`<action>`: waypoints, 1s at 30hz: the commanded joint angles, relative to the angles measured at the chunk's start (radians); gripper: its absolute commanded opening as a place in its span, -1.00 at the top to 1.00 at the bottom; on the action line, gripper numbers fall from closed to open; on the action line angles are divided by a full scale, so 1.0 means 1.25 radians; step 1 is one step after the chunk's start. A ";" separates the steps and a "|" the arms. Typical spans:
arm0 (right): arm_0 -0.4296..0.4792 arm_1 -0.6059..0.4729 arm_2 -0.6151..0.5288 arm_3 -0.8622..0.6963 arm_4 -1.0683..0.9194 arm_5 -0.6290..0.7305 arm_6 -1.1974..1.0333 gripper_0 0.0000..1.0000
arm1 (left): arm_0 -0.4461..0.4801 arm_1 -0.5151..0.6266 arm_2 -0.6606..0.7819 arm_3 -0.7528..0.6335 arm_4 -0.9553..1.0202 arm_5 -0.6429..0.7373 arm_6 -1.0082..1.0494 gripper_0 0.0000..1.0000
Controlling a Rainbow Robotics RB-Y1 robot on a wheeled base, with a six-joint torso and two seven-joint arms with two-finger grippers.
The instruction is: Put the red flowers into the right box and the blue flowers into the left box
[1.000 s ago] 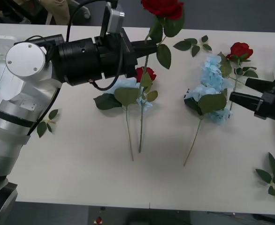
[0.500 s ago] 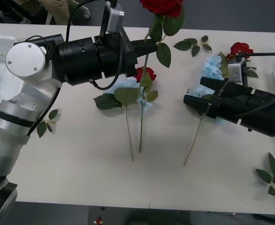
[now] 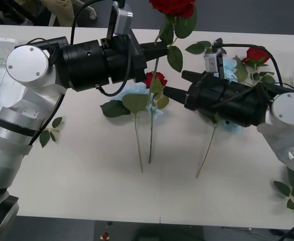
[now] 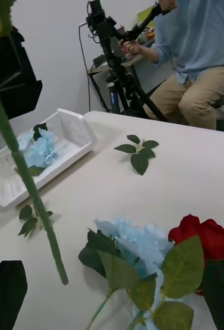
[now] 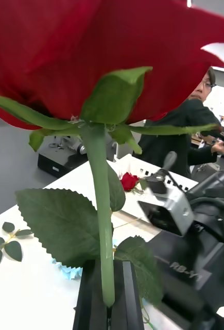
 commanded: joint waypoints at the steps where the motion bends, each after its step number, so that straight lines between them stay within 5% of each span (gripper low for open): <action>1: -0.047 0.027 0.015 0.016 -0.001 -0.001 0.046 -1.00 | -0.005 0.003 0.004 -0.030 0.012 -0.004 -0.022 1.00; 15: -0.120 0.077 0.088 0.063 0.000 -0.014 0.051 -1.00 | -0.005 0.003 0.004 -0.030 0.012 -0.004 -0.022 1.00; 17: -0.123 0.082 0.090 0.069 0.000 -0.014 0.051 -0.83 | -0.005 0.003 0.004 -0.030 0.012 -0.004 -0.022 1.00; 25: -0.123 0.084 0.090 0.070 -0.001 -0.014 0.049 0.91 | -0.005 0.003 0.004 -0.030 0.012 -0.004 -0.022 1.00; 30: -0.123 0.080 0.090 0.070 -0.001 -0.018 0.046 1.00 | -0.005 0.003 0.004 -0.030 0.012 -0.004 -0.022 1.00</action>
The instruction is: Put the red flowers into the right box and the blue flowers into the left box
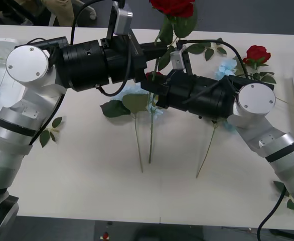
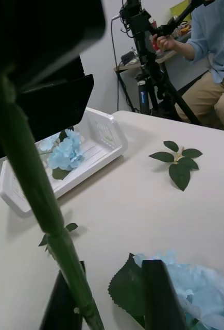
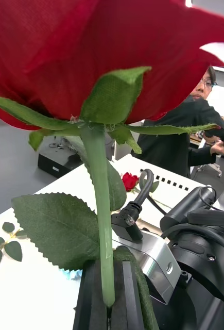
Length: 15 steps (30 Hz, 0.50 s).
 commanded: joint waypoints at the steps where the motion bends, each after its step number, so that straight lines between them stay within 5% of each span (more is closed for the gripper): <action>1: -0.013 0.016 -0.012 -0.012 -0.002 -0.003 0.020 1.00 | -0.005 0.003 0.004 -0.030 0.012 -0.004 -0.022 1.00; 9: -0.013 0.013 -0.012 -0.012 -0.006 -0.010 0.015 1.00 | -0.005 0.003 0.004 -0.030 0.012 -0.004 -0.022 0.99; 10: -0.013 0.012 -0.012 -0.012 -0.006 -0.011 0.015 1.00 | -0.005 0.003 0.004 -0.030 0.012 -0.004 -0.022 0.52; 13: -0.013 0.010 -0.012 -0.012 -0.007 -0.014 0.010 1.00 | -0.005 0.003 0.004 -0.030 0.012 -0.004 -0.022 -0.34; 15: -0.013 0.007 -0.013 -0.012 -0.006 -0.015 0.007 1.00 | -0.005 0.003 0.004 -0.030 0.012 -0.004 -0.022 -0.61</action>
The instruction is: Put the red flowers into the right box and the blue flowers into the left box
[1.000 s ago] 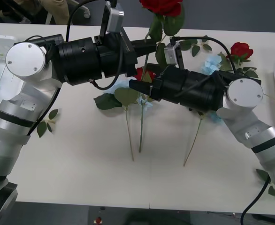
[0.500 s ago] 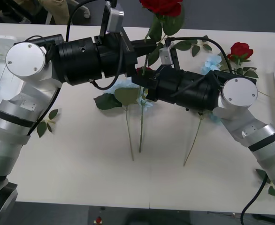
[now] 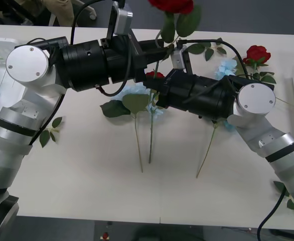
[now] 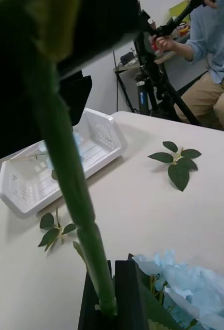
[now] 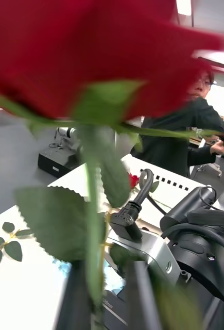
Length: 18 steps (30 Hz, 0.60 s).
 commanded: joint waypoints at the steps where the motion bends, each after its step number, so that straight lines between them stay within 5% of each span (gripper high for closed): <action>1: -0.013 0.005 -0.014 -0.012 -0.007 -0.011 0.004 1.00 | -0.005 0.003 0.004 -0.030 0.012 -0.004 -0.022 -0.71; 18: 0.004 -0.147 -0.074 -0.012 -0.091 0.062 -0.041 1.00 | -0.005 0.003 0.004 -0.030 0.012 -0.004 -0.022 -0.88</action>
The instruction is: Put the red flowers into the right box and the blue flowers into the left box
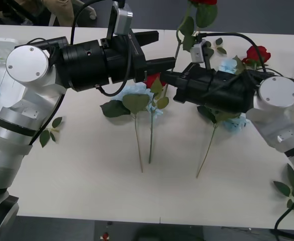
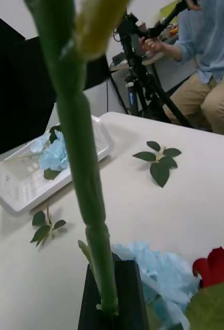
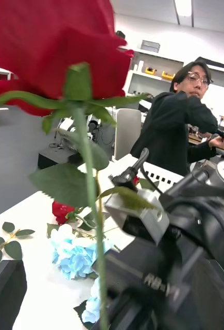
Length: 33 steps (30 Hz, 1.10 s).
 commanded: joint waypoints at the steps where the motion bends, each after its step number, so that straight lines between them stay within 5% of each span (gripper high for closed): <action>1: 0.017 -0.073 -0.062 -0.012 -0.024 0.039 -0.039 1.00 | -0.005 0.003 0.004 -0.030 0.012 -0.004 -0.022 -0.91; 17: 0.134 -0.261 -0.396 -0.012 0.120 0.344 -0.396 1.00 | 0.011 -0.006 0.000 -0.016 0.017 -0.009 -0.021 -0.95; 26: 0.170 -0.426 -0.454 -0.012 0.236 0.437 -0.638 1.00 | -0.029 0.095 -0.015 -0.015 0.083 -0.016 -0.005 -0.94; 33: 0.236 -0.463 -0.490 -0.012 0.406 0.430 -0.724 1.00 | -0.029 0.174 -0.070 -0.015 0.109 -0.016 0.134 -0.95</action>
